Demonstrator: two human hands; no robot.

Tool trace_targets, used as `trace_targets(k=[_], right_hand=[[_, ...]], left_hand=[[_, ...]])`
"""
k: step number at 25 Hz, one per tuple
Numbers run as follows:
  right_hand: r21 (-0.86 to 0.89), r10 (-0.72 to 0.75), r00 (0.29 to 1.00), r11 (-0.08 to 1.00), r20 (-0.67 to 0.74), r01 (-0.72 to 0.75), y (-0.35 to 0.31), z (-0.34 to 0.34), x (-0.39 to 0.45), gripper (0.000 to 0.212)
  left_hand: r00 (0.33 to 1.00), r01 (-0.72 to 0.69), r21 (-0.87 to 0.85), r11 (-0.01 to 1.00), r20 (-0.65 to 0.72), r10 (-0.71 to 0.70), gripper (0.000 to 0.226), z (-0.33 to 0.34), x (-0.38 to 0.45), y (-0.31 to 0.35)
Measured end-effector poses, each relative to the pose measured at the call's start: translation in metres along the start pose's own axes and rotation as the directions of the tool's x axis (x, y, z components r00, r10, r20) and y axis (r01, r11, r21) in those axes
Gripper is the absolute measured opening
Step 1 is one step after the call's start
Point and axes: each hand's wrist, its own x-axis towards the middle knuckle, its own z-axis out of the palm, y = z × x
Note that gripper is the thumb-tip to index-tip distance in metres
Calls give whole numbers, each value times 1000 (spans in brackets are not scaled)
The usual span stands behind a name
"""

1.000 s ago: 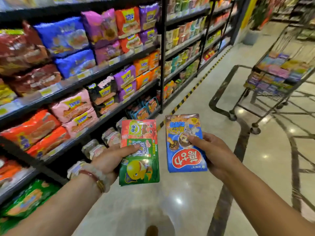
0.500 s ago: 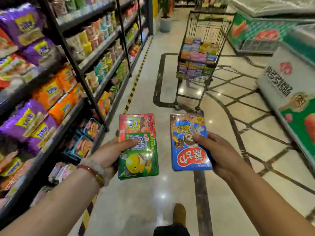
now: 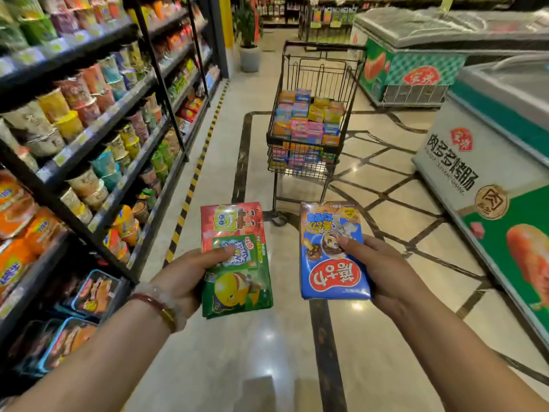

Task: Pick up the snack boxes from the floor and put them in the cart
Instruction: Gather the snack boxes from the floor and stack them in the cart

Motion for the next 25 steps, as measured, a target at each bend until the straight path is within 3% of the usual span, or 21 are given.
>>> trace_targets(k=[15, 25], right_hand=[[86, 58, 989, 995, -133, -46, -104, 90, 293, 19], [158, 91, 977, 986, -190, -61, -180, 73, 479, 17]], left_hand=[[986, 33, 113, 993, 156, -51, 41, -1, 306, 203], [978, 68, 145, 987, 187, -95, 39, 69, 489, 296]])
